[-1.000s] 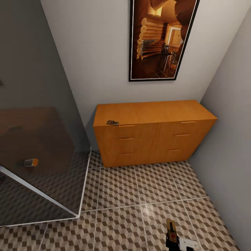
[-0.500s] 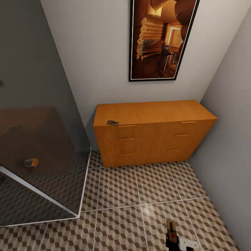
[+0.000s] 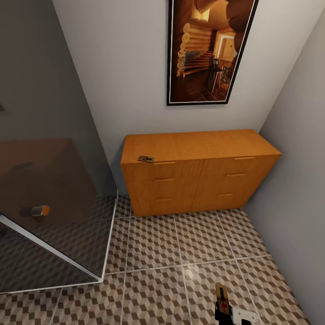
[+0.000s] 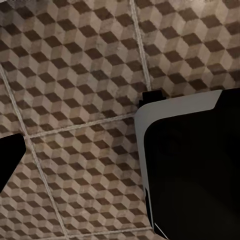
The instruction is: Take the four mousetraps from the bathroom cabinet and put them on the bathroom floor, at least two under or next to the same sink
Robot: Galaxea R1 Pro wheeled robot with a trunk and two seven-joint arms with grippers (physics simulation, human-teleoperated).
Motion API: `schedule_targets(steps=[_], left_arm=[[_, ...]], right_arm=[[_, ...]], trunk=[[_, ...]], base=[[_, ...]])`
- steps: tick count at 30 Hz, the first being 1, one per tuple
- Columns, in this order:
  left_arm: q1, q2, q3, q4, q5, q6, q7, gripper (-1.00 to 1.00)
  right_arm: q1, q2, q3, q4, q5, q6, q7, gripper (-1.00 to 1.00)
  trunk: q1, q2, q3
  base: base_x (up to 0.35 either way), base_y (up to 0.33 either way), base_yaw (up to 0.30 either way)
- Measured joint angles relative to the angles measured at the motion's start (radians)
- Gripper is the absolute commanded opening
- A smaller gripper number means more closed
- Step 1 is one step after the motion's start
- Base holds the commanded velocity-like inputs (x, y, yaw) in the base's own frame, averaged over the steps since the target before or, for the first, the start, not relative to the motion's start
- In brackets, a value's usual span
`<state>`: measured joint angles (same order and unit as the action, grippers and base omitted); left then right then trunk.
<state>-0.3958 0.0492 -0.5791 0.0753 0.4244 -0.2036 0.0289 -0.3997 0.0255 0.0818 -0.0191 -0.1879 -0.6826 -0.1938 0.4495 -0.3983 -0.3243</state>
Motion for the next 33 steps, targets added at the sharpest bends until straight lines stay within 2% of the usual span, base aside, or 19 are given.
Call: schedule_targets(steps=[19,25,33], left_arm=[[0.001,-0.004,0.003,-0.007,0.0,-0.018,0.01,1.0],[0.001,-0.015,0.004,-0.024,-0.001,-0.012,0.015,1.0],[0.001,-0.02,0.005,-0.07,-0.001,-0.012,0.075,1.0]], right_arm=[[0.0,-0.002,0.0,0.0,0.0,0.0,0.0,-1.0],[0.0,-0.003,0.0,0.0,0.0,0.0,0.0,-1.0],[0.0,-0.002,0.0,0.0,0.0,0.0,-0.001,-1.0]], trunk=[[0.0,0.0,0.0],[0.0,0.0,0.0],[0.0,0.0,0.0]], base=[[0.0,0.0,0.0],[0.0,0.0,0.0],[0.0,0.0,0.0]])
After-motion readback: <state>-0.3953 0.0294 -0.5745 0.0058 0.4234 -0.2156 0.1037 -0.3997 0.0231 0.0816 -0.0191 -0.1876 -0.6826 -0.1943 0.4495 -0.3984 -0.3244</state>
